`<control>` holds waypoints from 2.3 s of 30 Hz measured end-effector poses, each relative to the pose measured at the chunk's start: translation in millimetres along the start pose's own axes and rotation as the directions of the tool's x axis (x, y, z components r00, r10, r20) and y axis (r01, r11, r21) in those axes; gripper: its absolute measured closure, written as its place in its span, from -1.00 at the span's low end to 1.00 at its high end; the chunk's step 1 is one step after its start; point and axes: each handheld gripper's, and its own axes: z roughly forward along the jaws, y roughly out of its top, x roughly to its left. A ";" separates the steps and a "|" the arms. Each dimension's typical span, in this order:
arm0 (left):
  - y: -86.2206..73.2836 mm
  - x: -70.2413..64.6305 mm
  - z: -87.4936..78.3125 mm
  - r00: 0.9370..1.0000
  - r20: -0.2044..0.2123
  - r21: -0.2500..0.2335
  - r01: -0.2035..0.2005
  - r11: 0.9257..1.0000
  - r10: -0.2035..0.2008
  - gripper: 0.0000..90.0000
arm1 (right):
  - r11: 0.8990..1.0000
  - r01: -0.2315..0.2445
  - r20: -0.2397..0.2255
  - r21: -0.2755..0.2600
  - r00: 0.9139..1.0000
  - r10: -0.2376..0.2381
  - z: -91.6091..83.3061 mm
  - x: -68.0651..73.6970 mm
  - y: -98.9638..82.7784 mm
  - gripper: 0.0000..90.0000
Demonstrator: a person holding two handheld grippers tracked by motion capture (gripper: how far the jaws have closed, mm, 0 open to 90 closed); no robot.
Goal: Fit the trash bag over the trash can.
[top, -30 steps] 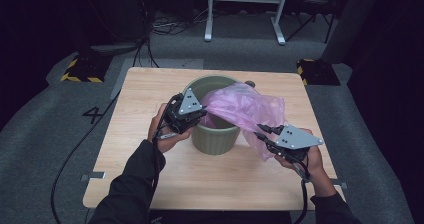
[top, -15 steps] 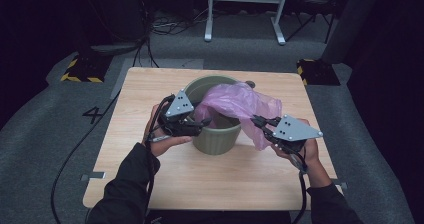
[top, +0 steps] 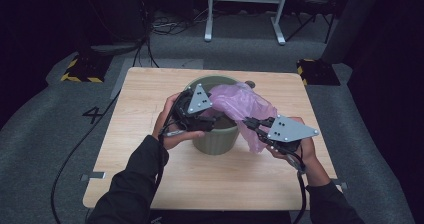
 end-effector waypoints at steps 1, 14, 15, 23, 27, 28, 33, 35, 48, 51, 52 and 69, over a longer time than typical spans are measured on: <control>0.3 -0.3 0.9 1.000 0.001 0.008 -0.009 1.000 0.009 0.22 | 1.000 -0.007 -0.007 -0.003 1.000 0.007 0.2 0.5 1.3 0.92; -12.3 7.3 -7.5 1.000 0.011 -0.003 -0.006 1.000 0.006 0.99 | 0.999 -0.038 -0.053 -0.025 0.998 0.036 -1.7 6.0 2.2 -0.03; -16.5 9.3 -8.7 1.000 0.007 -0.001 0.006 1.000 -0.006 0.99 | 0.999 -0.032 -0.038 -0.020 0.999 0.031 -3.2 7.6 2.4 -0.09; -33.1 18.0 -8.9 0.999 -0.005 0.020 0.053 0.998 -0.053 0.99 | 0.998 -0.054 0.011 -0.037 0.998 0.054 -20.8 12.6 -6.1 -0.36; -35.6 20.6 -11.0 0.998 -0.011 0.023 0.057 0.998 -0.057 0.99 | 0.995 -0.086 0.016 -0.045 0.996 0.087 -30.0 11.7 -16.3 -0.38; -36.4 21.4 -11.0 0.998 -0.013 0.027 0.060 0.998 -0.060 0.99 | 0.995 -0.091 0.019 -0.045 0.996 0.092 -32.6 12.1 -18.2 -0.38; -41.0 23.6 -9.0 0.997 -0.012 0.028 0.076 0.997 -0.075 0.99 | 0.992 -0.108 0.026 -0.068 0.994 0.109 -46.0 14.4 -24.9 -0.43; -43.0 24.3 -8.4 0.997 -0.012 0.030 0.077 0.997 -0.076 0.99 | 0.992 -0.104 0.028 -0.067 0.994 0.106 -50.5 16.8 -26.9 -0.46; -51.7 30.0 -1.2 0.993 -0.017 0.035 0.117 0.993 -0.117 0.99 | 0.993 -0.118 -0.010 0.003 0.993 0.118 -40.3 21.8 -49.3 -0.25; -53.2 31.2 -0.7 0.991 -0.023 0.026 0.130 0.991 -0.129 0.98 | 0.992 -0.121 -0.031 0.021 0.992 0.121 -30.3 22.8 -54.8 -0.02; -53.2 31.2 -0.7 0.991 -0.023 0.026 0.130 0.991 -0.129 0.97 | 0.992 -0.121 -0.031 0.023 0.992 0.121 -27.0 23.3 -56.2 0.00; -54.5 17.5 -24.8 0.980 -0.092 -0.077 0.170 0.982 -0.177 -0.14 | 0.993 -0.109 0.000 0.033 0.994 0.109 -3.5 20.6 -55.9 0.97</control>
